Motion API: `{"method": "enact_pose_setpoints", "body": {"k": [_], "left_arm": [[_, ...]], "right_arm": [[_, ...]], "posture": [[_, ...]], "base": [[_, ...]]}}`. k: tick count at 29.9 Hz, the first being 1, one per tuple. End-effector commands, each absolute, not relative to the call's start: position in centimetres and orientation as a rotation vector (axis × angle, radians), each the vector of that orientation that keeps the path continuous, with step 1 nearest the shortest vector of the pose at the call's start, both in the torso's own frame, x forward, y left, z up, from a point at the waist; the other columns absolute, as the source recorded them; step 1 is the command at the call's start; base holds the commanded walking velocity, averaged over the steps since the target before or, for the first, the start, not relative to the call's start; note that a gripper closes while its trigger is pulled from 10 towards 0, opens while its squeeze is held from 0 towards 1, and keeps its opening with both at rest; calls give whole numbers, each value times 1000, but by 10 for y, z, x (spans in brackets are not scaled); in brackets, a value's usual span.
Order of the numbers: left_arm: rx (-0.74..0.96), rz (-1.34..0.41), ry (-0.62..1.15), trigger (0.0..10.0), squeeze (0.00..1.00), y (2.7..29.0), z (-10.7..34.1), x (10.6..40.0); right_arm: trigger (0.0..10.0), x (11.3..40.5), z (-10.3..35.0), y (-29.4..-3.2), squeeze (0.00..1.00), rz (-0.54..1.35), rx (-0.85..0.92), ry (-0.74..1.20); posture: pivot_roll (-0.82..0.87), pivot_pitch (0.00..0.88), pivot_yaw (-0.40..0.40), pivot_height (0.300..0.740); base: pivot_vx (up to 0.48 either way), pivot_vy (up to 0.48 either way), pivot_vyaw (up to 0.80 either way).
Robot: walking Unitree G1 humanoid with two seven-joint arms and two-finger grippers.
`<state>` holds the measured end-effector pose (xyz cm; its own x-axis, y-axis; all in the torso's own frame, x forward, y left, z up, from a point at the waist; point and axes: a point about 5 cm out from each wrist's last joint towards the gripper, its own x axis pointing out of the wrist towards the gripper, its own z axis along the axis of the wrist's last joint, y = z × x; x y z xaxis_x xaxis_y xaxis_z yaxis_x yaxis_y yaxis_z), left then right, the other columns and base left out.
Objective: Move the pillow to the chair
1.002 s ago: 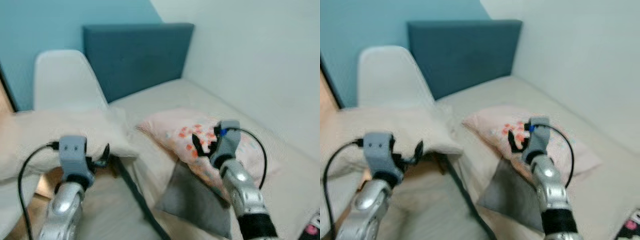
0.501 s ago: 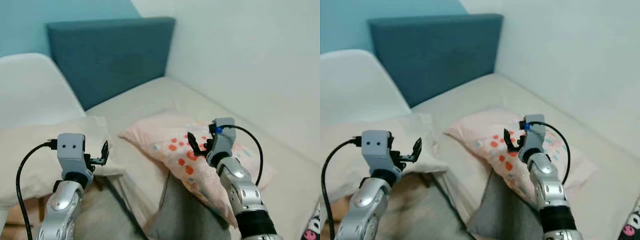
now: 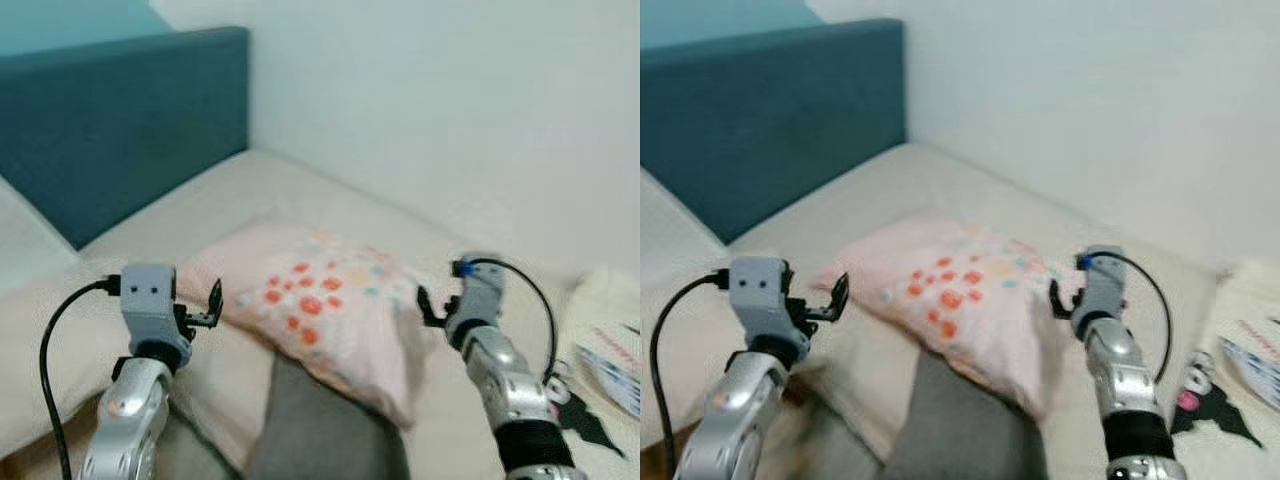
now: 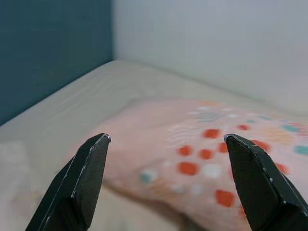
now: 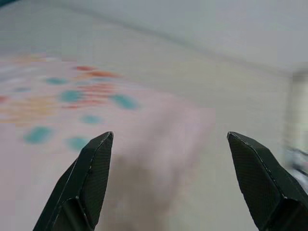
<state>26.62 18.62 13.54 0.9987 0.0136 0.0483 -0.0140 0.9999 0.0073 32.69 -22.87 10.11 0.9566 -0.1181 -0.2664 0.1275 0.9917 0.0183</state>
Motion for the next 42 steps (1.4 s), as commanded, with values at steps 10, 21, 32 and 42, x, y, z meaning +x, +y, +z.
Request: {"method": "enact_pose_setpoints", "body": {"k": [10, 21, 32, 42], "left_arm": [[40, 42, -44, 10000, 0, 190, 135, 265], [107, 83, -24, 10000, 0, 199, 133, 265], [145, 97, -5, 10000, 0, 205, 128, 261], [154, 81, -11, 10000, 0, 203, 129, 260]], "right_arm": [[10000, 334, 88, -199, 0, 87, 278, 333], [10000, 339, 76, -195, 0, 97, 325, 450], [10000, 338, 69, -203, 0, 57, 463, 443], [10000, 339, 68, -191, 0, 141, 536, 437]], "posture": [[-33, 0, -131, 740], [-30, 0, -127, 710], [-22, 0, -123, 665], [-20, 0, -116, 625]], "base": [[0, 0, -348], [0, 0, 0], [0, 0, 0], [0, 0, 0]]}}
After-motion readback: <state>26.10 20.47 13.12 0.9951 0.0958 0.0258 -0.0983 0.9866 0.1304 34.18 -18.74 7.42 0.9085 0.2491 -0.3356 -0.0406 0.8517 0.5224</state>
